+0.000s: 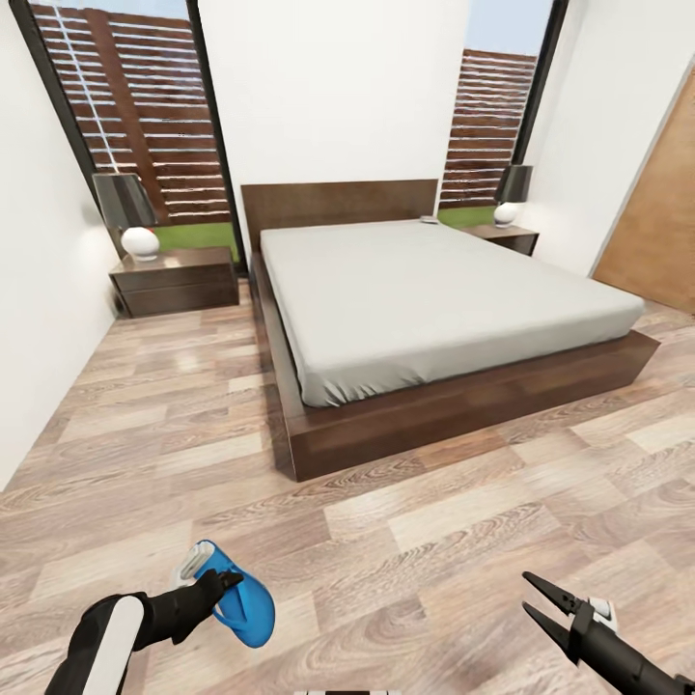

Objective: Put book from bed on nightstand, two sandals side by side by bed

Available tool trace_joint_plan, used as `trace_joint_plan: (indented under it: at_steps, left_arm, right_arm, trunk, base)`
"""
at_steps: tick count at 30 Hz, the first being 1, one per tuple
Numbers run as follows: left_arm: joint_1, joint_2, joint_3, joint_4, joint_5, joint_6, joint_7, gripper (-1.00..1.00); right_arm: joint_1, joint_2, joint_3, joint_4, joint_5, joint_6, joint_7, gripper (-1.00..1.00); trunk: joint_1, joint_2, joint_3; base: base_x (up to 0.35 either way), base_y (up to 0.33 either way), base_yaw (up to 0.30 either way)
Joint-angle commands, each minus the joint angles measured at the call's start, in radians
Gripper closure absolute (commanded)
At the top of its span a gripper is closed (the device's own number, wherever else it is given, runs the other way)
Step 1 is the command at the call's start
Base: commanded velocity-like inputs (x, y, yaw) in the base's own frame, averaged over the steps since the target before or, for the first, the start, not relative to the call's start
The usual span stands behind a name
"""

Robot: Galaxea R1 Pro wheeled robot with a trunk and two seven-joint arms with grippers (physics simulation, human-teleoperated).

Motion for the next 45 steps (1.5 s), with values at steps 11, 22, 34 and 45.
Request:
trace_joint_plan:
  at_steps: [11,22,34,45]
  left_arm:
    - [-0.001,-0.002,0.003,0.005,0.0,0.006,0.0,1.0]
    - [-0.001,-0.003,0.003,0.009,0.0,0.006,0.0,1.0]
    - [-0.001,-0.003,0.002,0.01,0.0,0.004,0.0,1.0]
    - [-0.001,-0.003,0.0,0.033,0.0,0.004,0.0,1.0]
  right_arm:
    - [-0.001,0.028,-0.001,0.001,-0.002,0.006,0.001,-1.0]
    - [-0.001,0.044,0.002,0.001,-0.003,0.006,0.0,-1.0]
    - [-0.001,0.046,0.002,0.001,-0.005,0.006,0.0,-1.0]
    - [0.0,0.047,0.002,0.001,-0.005,0.006,0.0,-1.0]
  trunk:
    - [-0.005,0.002,0.042]
    - [-0.01,0.005,0.084]
    - [-0.015,0.008,0.131]
    - [-0.02,0.01,0.166]
  base:
    - [0.0,0.0,0.0]
    - [0.0,0.0,0.0]
    - [0.0,0.0,0.0]
    - [0.0,0.0,0.0]
